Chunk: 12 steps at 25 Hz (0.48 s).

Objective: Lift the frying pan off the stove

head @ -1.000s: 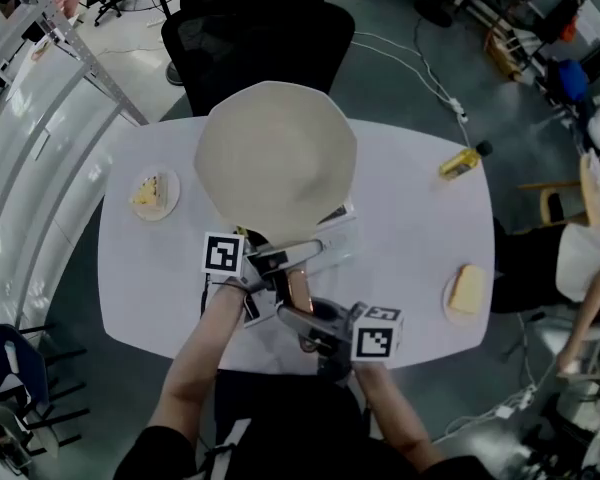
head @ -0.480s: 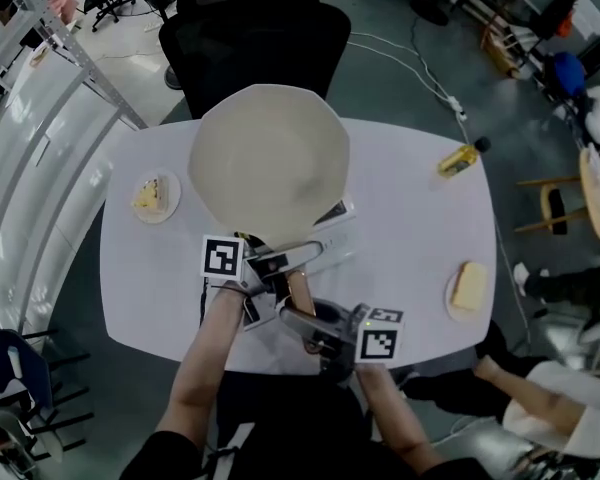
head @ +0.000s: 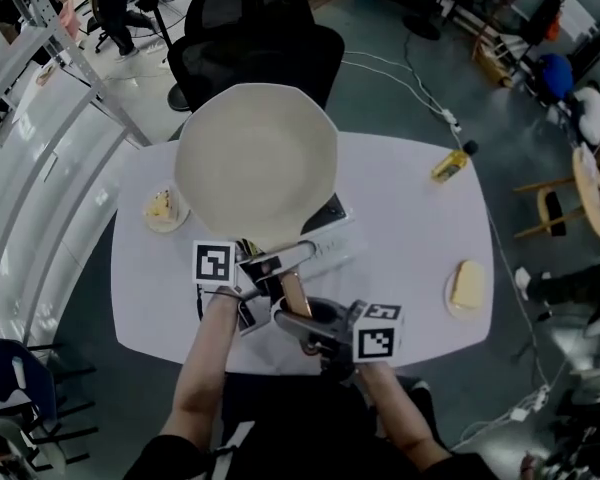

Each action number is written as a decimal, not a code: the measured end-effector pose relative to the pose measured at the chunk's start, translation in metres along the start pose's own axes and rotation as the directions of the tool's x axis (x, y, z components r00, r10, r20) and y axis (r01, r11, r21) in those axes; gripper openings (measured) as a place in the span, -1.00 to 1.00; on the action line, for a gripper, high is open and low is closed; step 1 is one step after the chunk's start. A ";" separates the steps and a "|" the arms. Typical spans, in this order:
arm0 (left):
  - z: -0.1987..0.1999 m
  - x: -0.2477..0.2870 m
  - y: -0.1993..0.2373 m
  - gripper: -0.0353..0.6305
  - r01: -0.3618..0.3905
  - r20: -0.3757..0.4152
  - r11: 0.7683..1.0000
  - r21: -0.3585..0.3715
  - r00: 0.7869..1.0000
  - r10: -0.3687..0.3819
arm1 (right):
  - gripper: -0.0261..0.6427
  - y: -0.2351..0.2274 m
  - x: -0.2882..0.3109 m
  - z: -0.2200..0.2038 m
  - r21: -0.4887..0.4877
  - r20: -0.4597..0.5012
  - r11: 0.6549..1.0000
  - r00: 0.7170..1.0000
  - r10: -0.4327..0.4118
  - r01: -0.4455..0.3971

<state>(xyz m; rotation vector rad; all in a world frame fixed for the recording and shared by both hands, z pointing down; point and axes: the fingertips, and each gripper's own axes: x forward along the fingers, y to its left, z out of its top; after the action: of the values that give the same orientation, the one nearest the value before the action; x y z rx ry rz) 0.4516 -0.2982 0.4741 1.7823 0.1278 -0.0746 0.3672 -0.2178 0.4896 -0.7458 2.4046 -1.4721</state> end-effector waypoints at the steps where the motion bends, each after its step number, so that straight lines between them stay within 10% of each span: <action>1: -0.001 -0.002 -0.004 -0.33 0.000 0.002 1.000 0.007 1.000 0.000 | -0.50 0.005 0.001 -0.001 -0.004 -0.003 1.000 1.000 0.004 -0.004; 12: -0.014 -0.037 -0.030 -0.33 0.003 0.068 1.000 0.028 0.998 -0.005 | -0.48 0.039 0.015 -0.022 -0.040 -0.056 0.998 0.997 0.051 -0.053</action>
<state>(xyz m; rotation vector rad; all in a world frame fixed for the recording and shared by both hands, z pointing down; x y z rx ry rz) 0.4110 -0.2795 0.4520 1.8057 0.0815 -0.1409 0.3334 -0.1945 0.4665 -0.6549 2.4828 -1.4448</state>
